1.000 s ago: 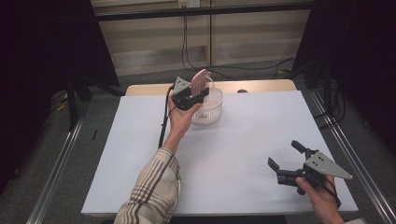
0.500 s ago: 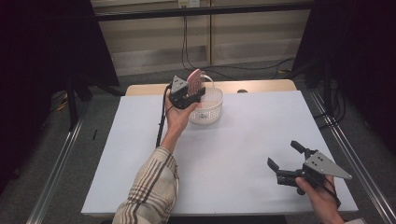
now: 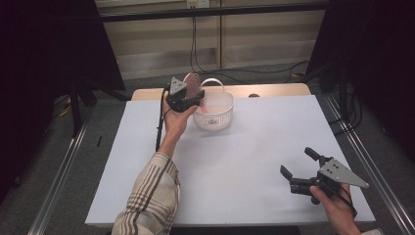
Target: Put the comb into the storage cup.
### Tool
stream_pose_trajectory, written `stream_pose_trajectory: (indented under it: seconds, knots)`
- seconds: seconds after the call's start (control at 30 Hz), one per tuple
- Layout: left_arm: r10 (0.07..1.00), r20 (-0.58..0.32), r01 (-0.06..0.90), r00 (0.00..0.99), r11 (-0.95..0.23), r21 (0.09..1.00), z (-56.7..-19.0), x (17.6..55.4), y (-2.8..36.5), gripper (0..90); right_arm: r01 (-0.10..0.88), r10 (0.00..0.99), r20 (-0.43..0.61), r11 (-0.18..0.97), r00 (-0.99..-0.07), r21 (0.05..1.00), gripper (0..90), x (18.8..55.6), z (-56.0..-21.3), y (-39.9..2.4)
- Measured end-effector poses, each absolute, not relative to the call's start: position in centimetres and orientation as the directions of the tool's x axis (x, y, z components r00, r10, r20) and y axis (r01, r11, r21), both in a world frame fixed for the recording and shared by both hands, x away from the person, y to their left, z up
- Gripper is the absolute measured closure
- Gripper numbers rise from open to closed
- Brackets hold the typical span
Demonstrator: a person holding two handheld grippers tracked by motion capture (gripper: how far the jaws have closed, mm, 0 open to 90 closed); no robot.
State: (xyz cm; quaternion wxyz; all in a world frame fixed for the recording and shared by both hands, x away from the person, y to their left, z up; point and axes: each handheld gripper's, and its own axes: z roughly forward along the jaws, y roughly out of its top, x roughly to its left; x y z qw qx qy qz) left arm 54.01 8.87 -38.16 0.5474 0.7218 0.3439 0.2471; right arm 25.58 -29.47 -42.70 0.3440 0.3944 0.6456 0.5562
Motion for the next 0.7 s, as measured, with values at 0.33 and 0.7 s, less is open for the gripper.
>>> stream_pose_trajectory:
  seconds: [0.33,0.7]
  knots:
    - [0.789,-0.013,0.232,0.614,-0.164,0.959,-38.5,54.8,9.8,45.2,0.135,0.89,0.0,0.069,-0.455,0.988,0.0,25.6,-42.8,-29.5]
    - [0.786,-0.022,0.247,0.618,-0.168,0.954,-38.7,55.5,10.5,41.9,0.135,0.889,0.001,0.069,-0.458,0.988,0.0,25.6,-42.8,-29.5]
